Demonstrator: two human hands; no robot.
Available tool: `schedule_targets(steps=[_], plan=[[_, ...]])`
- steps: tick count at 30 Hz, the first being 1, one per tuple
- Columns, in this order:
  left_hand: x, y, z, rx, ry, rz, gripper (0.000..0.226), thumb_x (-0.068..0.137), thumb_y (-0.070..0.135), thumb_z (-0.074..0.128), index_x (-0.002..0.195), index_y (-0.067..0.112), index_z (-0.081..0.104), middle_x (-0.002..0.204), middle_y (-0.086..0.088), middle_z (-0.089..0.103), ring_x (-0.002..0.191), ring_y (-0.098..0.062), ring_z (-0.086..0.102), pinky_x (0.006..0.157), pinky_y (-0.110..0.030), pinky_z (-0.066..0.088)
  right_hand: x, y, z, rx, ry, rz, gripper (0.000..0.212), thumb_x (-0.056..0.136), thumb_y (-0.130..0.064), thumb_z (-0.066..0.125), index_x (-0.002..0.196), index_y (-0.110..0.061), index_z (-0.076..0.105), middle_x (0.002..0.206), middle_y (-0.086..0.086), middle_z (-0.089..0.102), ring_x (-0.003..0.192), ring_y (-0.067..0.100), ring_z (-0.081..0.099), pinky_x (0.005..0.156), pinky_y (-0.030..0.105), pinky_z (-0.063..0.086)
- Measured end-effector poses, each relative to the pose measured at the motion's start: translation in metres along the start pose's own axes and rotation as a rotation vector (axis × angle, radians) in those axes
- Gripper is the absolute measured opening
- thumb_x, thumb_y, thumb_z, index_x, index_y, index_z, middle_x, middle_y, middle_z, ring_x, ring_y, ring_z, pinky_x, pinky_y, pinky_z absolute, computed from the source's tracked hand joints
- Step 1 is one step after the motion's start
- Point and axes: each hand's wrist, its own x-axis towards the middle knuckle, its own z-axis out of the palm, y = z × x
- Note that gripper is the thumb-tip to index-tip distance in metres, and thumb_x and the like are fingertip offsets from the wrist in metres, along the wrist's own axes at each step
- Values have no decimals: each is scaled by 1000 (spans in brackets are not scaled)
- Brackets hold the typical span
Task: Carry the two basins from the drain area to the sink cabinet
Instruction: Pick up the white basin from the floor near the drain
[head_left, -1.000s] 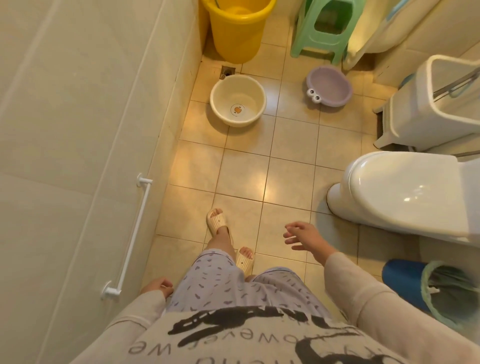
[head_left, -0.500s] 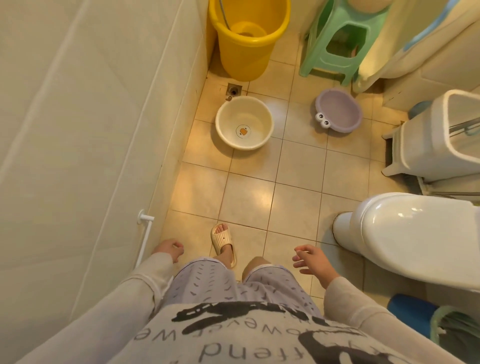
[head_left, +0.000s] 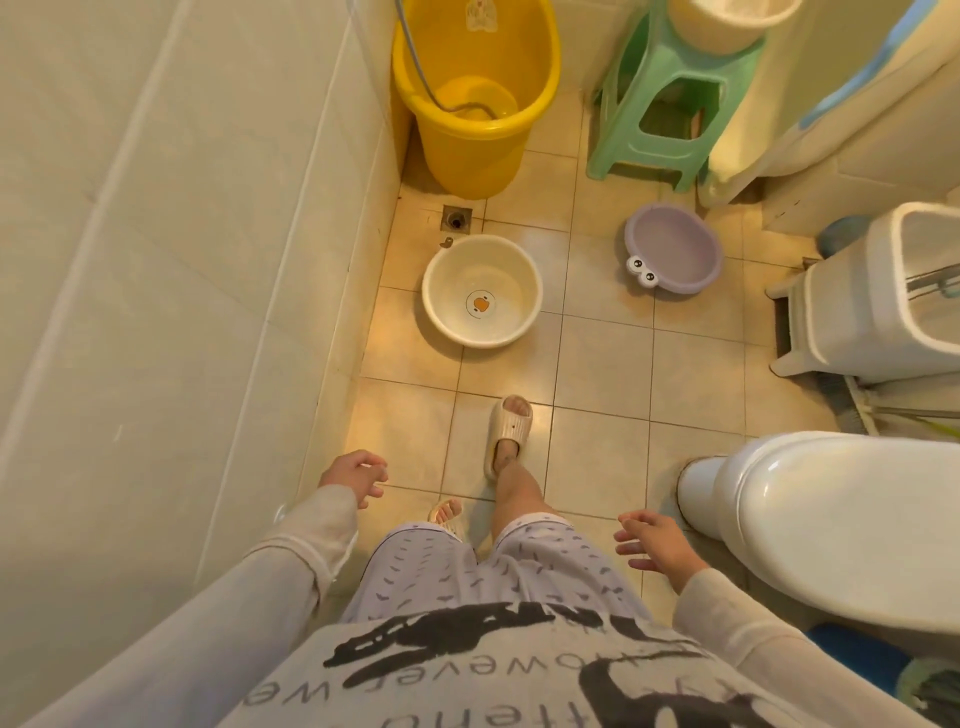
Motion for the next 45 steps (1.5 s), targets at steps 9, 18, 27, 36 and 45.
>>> schedule_targets(steps=[9,18,27,36,45], plan=[[25,19,4,-29,71,-201,26,90,4,47,68,15,55,73,-8,58,57,-18,51,52,-23,34,50,-149,-26,-120,-92,-135,23,95,-15,46,110,-3,59,93,13,64,75,22,60,65,30,47],[52,87,31,-97,26,-226,10,90,5,49,84,10,56,75,-7,58,59,-16,52,54,-24,35,96,-241,-60,-310,-125,-190,22,94,-12,44,109,-5,59,85,9,61,67,18,57,58,26,43],[100,151,14,104,-47,-184,18,90,13,49,102,12,62,97,-13,66,76,-25,60,65,-26,40,120,-260,-51,-328,-118,-144,23,92,-13,47,109,-6,60,88,10,65,72,22,60,59,25,45],[177,203,17,142,-21,-124,20,89,14,50,104,12,64,98,-5,58,81,-23,59,73,-26,41,176,-297,-38,-260,-116,-136,22,93,-13,46,108,-7,60,92,12,65,77,24,61,64,28,46],[356,210,61,39,-35,-137,13,89,9,48,94,10,60,95,-11,57,62,-13,50,53,-24,36,351,-307,38,-156,-122,-50,29,93,-9,46,118,3,57,96,18,60,79,28,57,62,28,46]])
